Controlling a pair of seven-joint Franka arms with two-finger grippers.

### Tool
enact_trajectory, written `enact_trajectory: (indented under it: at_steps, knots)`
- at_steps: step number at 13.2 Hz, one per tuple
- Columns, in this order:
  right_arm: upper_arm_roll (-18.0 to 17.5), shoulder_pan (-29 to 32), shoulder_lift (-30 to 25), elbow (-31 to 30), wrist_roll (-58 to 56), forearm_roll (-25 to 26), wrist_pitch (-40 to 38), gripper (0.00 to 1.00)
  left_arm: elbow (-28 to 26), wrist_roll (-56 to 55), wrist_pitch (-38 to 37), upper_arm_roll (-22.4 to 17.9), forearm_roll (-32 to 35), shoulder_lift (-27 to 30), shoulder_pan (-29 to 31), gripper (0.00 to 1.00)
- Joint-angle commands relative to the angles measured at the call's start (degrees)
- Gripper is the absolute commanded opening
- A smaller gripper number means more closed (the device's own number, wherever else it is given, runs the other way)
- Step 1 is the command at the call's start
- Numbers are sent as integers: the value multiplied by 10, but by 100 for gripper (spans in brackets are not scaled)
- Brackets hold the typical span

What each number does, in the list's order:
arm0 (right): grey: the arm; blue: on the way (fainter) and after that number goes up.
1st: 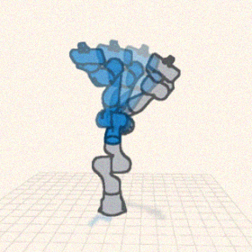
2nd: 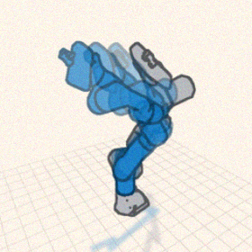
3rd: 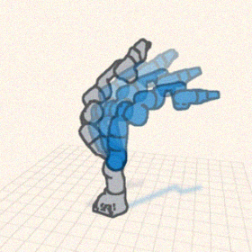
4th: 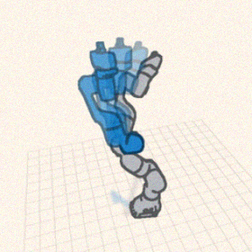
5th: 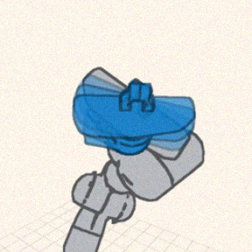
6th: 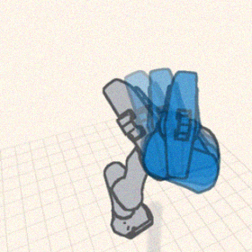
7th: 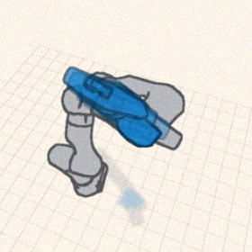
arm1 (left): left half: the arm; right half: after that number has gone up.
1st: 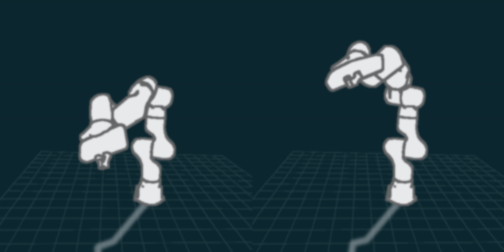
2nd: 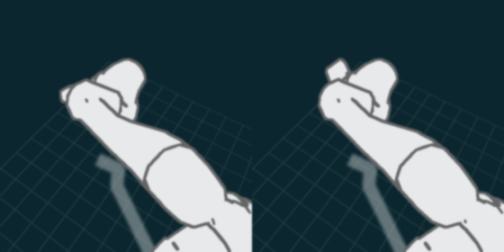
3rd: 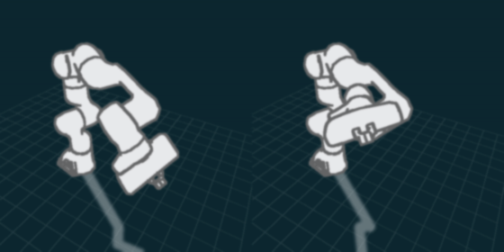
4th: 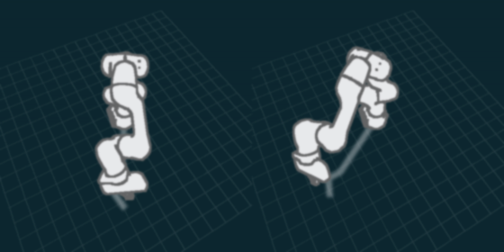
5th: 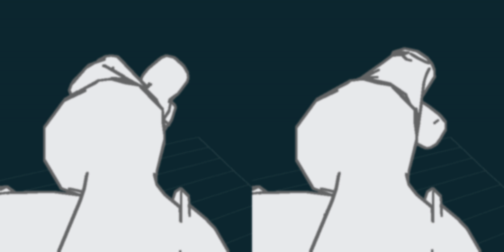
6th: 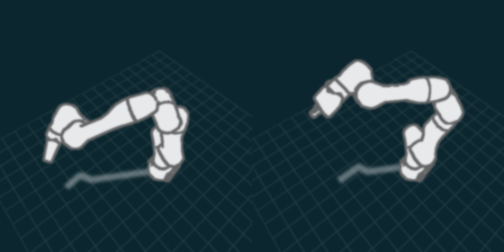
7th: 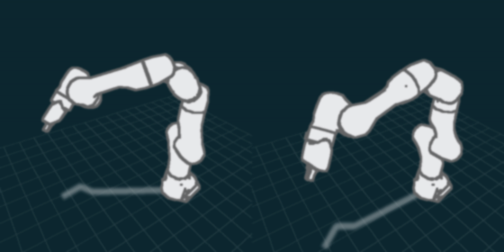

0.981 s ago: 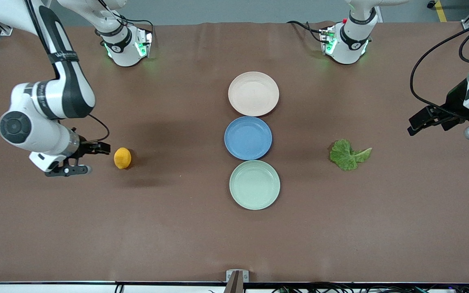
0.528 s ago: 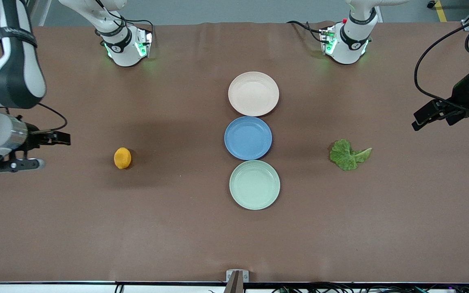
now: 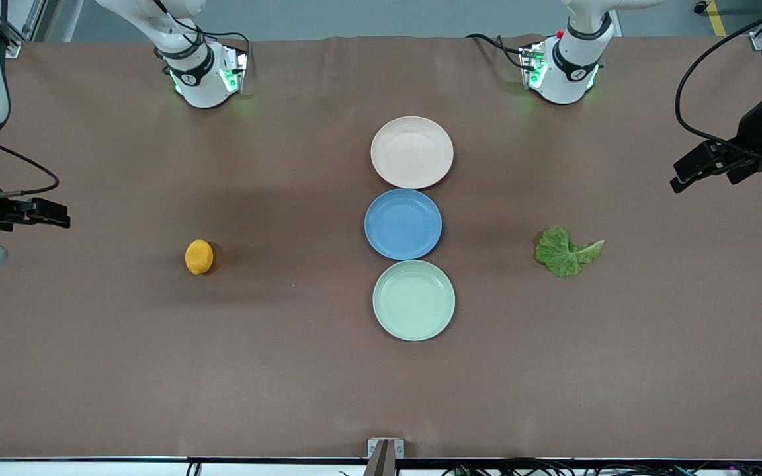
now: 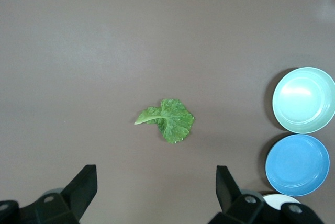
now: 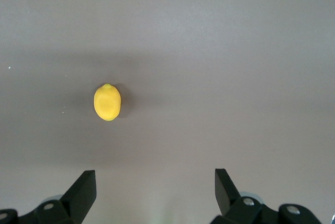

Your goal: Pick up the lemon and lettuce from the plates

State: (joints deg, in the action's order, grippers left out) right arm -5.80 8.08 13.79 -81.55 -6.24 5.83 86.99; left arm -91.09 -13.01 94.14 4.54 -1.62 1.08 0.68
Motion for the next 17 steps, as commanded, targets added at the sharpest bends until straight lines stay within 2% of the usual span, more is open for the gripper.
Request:
enact_trajectory:
  at_steps: [1, 4, 8, 11, 17]
  knots:
    - [-8, 9, 4, -16, -9, -45, -3, 100, 8, -3, -7, 0, -6, -1, 2, 100]
    - [-7, 14, -26, -38, -11, -57, -7, 100, 8, -3, -5, 1, -4, -1, 2, 100]
    - [-4, -1, -57, -48, -15, -37, -7, 100, 8, -3, -6, 1, -3, -4, 1, 100]
    - [54, -57, -89, -77, -14, -37, 3, 100, 8, -3, -6, 1, -3, -5, 2, 100]
    - [67, -77, -170, -173, -14, -37, 49, 100, 8, -4, -5, 1, -2, -5, 1, 100]
